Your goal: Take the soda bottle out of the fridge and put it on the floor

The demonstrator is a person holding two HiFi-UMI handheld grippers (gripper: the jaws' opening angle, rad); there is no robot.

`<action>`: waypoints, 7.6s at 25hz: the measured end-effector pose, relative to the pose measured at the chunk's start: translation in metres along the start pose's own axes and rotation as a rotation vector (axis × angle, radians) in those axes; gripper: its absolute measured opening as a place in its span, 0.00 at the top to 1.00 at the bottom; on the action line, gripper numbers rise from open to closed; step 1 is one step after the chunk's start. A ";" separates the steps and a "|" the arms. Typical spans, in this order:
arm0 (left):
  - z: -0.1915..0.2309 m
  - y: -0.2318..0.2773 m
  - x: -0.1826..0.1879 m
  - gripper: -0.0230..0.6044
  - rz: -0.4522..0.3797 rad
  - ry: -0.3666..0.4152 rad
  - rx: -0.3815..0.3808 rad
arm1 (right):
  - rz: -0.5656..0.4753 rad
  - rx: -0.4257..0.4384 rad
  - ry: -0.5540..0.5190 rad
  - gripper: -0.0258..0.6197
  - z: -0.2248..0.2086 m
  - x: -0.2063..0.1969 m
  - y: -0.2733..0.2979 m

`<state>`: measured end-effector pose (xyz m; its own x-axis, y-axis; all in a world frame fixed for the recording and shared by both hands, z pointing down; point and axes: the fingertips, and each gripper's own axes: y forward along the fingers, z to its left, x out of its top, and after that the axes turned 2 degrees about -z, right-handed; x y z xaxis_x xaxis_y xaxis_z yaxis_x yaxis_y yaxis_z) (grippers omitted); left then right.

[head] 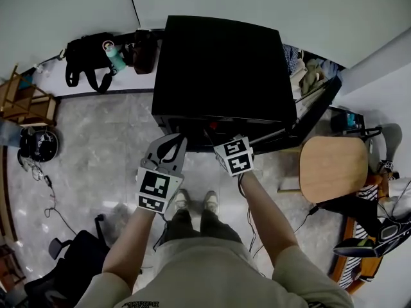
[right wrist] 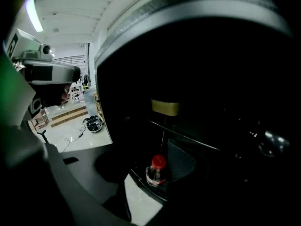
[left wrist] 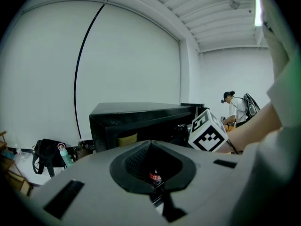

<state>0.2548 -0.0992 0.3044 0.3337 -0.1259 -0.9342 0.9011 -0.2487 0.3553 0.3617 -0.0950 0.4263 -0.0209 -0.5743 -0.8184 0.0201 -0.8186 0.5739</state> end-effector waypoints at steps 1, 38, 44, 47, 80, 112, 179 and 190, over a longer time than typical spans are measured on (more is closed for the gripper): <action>-0.001 0.002 -0.004 0.95 0.006 -0.008 -0.002 | 0.012 0.003 0.004 0.67 -0.003 -0.006 0.004; -0.005 0.002 -0.063 0.95 0.126 -0.067 -0.010 | 0.235 0.040 -0.165 0.79 -0.002 -0.069 0.035; -0.006 -0.009 -0.054 0.95 0.120 -0.052 -0.002 | 0.183 0.081 -0.166 0.79 0.013 -0.047 -0.005; -0.008 -0.017 -0.043 0.95 0.108 -0.046 0.000 | 0.158 0.091 -0.183 0.79 0.019 -0.028 -0.031; -0.065 -0.107 0.015 0.95 0.090 0.115 -0.011 | 0.066 0.174 -0.252 0.79 0.073 0.047 -0.236; -0.082 -0.168 -0.033 0.95 0.150 -0.174 0.376 | 0.034 0.521 -0.476 0.79 0.119 0.029 -0.217; 0.123 -0.163 -0.523 0.95 0.414 -0.490 0.375 | 0.407 0.584 -0.491 0.79 0.402 -0.277 0.196; 0.106 -0.106 -0.664 0.95 0.450 -0.535 0.355 | 0.466 0.532 -0.451 0.79 0.394 -0.414 0.276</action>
<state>-0.0916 -0.0908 0.8903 0.3857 -0.7103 -0.5888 0.5386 -0.3449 0.7688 -0.0180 -0.0847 0.9348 -0.5277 -0.7084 -0.4687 -0.3462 -0.3245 0.8803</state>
